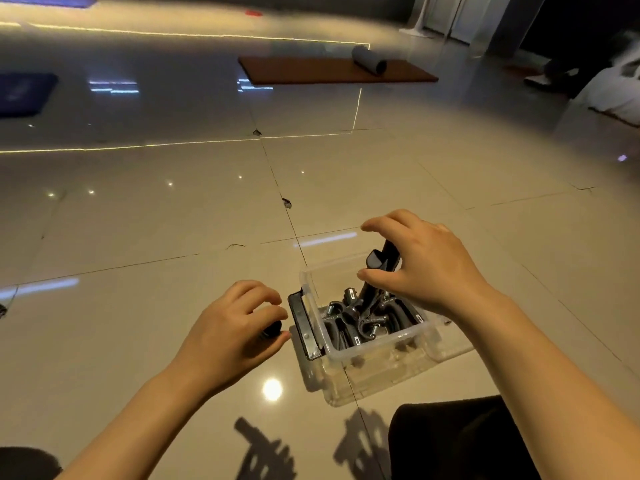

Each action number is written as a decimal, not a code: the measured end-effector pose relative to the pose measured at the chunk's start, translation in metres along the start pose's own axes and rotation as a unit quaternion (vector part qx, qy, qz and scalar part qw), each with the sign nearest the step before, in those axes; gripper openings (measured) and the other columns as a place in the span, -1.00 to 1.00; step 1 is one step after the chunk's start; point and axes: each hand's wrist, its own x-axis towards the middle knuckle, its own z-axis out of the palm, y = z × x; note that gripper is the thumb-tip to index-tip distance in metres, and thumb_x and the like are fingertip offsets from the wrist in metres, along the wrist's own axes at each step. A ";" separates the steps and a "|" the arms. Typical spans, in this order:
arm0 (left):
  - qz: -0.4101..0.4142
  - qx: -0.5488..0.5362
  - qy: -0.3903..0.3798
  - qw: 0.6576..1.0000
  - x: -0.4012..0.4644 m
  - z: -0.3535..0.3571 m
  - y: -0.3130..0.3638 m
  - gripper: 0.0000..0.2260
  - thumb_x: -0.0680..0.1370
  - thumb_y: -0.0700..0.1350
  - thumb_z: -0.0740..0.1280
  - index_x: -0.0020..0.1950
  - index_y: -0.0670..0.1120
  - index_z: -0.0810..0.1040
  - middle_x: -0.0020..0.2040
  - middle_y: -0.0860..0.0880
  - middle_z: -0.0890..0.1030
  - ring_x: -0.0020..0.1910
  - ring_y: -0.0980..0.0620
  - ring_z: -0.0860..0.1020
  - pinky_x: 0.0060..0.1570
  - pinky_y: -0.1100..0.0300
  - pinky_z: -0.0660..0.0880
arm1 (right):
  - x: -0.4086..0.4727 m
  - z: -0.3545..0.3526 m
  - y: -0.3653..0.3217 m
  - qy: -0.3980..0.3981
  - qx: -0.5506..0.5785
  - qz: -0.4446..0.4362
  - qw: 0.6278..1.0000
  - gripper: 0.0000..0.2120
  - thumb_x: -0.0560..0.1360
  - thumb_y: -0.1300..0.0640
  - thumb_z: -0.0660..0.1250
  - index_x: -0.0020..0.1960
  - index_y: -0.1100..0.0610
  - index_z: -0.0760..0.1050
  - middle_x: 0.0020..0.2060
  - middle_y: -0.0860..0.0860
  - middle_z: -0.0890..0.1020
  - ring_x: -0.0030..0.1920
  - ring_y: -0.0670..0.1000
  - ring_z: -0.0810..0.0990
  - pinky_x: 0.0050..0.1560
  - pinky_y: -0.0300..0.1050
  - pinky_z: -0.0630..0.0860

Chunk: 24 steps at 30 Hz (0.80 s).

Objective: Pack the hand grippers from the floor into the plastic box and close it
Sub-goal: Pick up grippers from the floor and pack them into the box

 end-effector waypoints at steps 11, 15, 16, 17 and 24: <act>-0.093 -0.013 0.054 0.994 0.073 0.028 0.107 -0.66 0.46 0.22 0.23 -0.03 0.01 0.60 -0.04 0.07 0.58 0.01 0.11 0.47 -0.14 0.16 0.56 | 0.015 -0.033 0.106 -0.001 -0.041 -0.124 0.991 -0.67 0.43 -0.21 0.33 0.14 -0.12 0.52 0.17 -0.11 0.47 0.10 -0.01 0.46 0.15 -0.03 0.38; -0.099 0.014 0.075 0.992 0.095 0.025 0.145 -0.64 0.46 0.24 0.22 -0.04 0.00 0.61 -0.05 0.06 0.59 -0.02 0.09 0.50 -0.13 0.18 0.55 | -0.002 -0.044 0.153 -0.028 -0.026 -0.118 0.992 -0.67 0.42 -0.21 0.35 0.12 -0.10 0.53 0.17 -0.12 0.48 0.07 -0.04 0.49 0.13 -0.06 0.42; -0.102 0.017 0.077 0.992 0.099 0.024 0.154 -0.64 0.46 0.24 0.22 -0.04 0.00 0.61 -0.05 0.06 0.59 -0.02 0.08 0.51 -0.12 0.17 0.55 | -0.006 -0.044 0.163 -0.036 -0.032 -0.116 0.992 -0.67 0.41 -0.21 0.35 0.12 -0.11 0.54 0.17 -0.12 0.49 0.06 -0.04 0.49 0.12 -0.06 0.42; -0.104 0.021 0.078 0.991 0.103 0.023 0.163 -0.64 0.46 0.24 0.22 -0.04 -0.01 0.61 -0.05 0.05 0.59 -0.01 0.08 0.51 -0.12 0.17 0.55 | -0.009 -0.045 0.173 -0.041 -0.040 -0.117 0.992 -0.66 0.41 -0.23 0.35 0.12 -0.11 0.54 0.16 -0.12 0.49 0.05 -0.03 0.50 0.11 -0.05 0.43; -0.076 0.072 0.046 0.993 0.130 0.008 0.199 -0.62 0.46 0.23 0.23 -0.03 -0.04 0.61 -0.05 0.01 0.60 -0.04 0.05 0.53 -0.19 0.18 0.59 | -0.011 -0.056 0.200 -0.012 -0.050 -0.129 0.990 -0.68 0.40 -0.23 0.36 0.07 -0.10 0.55 0.13 -0.09 0.52 0.02 0.00 0.50 0.04 -0.06 0.37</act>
